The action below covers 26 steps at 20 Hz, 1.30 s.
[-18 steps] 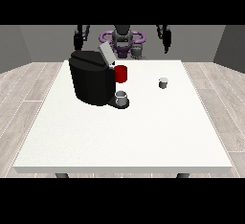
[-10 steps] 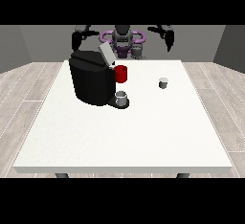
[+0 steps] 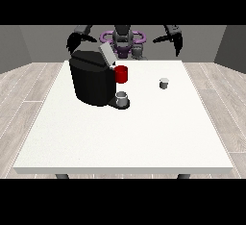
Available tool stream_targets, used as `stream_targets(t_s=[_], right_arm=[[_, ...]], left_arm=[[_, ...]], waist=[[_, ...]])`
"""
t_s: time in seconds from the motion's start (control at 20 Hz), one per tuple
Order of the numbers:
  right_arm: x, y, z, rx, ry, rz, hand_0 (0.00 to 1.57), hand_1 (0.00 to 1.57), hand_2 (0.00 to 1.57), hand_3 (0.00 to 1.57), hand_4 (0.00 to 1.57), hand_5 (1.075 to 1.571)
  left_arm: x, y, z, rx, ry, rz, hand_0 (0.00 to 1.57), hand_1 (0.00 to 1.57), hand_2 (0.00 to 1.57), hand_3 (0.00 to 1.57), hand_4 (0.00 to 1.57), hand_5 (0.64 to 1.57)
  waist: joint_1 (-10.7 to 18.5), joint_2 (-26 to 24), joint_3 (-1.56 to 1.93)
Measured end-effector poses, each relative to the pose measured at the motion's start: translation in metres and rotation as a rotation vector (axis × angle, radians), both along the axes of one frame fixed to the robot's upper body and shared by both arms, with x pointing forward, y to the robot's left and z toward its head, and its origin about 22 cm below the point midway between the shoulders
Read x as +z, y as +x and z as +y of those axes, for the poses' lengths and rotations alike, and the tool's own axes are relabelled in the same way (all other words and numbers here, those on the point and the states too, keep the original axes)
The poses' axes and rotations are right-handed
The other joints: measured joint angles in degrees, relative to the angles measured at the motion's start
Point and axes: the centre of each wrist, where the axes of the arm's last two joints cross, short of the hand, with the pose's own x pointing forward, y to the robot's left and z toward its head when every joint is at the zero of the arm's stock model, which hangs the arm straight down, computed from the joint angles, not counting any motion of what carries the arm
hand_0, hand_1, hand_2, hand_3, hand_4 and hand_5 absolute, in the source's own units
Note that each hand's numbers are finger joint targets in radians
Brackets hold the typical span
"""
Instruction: Insert the coffee pod into the coffee machine and close the lid
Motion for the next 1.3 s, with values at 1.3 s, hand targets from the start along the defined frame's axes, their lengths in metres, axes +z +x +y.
stream_targets(t_s=[1.3], right_arm=[[0.021,0.043,0.029,0.056,-0.024,0.002,0.0,0.0,0.0,0.0,0.42,1.571]], left_arm=[[0.003,0.083,0.039,0.038,0.254,0.241,0.0,0.0,0.46,0.0,0.0,1.571]], waist=[[-3.82,8.73,-0.04]])
